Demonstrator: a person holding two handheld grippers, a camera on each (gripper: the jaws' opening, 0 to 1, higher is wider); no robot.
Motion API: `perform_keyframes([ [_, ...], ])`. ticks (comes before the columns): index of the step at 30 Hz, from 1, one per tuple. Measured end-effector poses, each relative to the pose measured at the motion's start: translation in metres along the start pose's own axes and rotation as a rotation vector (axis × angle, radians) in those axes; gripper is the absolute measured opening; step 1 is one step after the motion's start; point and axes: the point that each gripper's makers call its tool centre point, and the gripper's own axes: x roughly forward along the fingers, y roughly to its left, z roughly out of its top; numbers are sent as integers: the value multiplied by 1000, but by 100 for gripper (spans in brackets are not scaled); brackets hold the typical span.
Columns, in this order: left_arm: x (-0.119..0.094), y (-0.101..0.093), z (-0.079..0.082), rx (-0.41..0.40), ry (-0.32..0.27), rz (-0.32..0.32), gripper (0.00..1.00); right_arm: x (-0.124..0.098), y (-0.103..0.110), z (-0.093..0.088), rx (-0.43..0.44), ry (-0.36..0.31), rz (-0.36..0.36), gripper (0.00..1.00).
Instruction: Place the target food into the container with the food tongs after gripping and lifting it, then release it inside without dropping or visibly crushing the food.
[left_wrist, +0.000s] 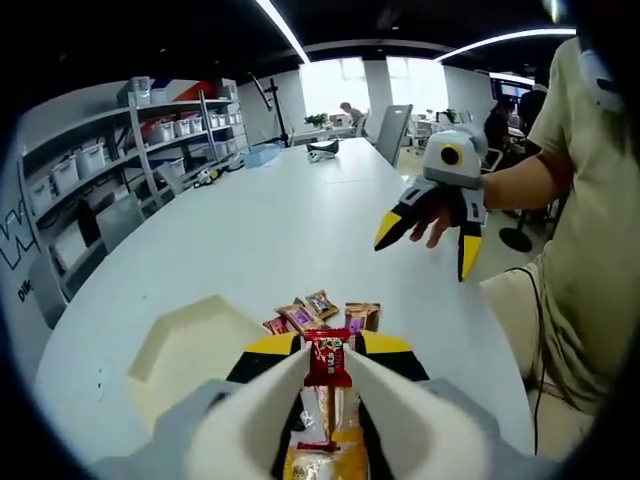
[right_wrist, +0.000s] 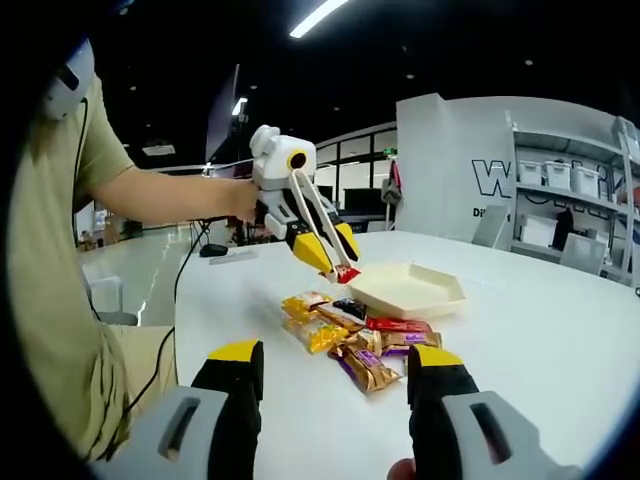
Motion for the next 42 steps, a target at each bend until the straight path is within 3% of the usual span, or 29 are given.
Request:
perform_keyframes([
  [42, -16, 45, 4, 11, 7, 67, 21, 5, -10, 4, 1, 32, -12, 60],
])
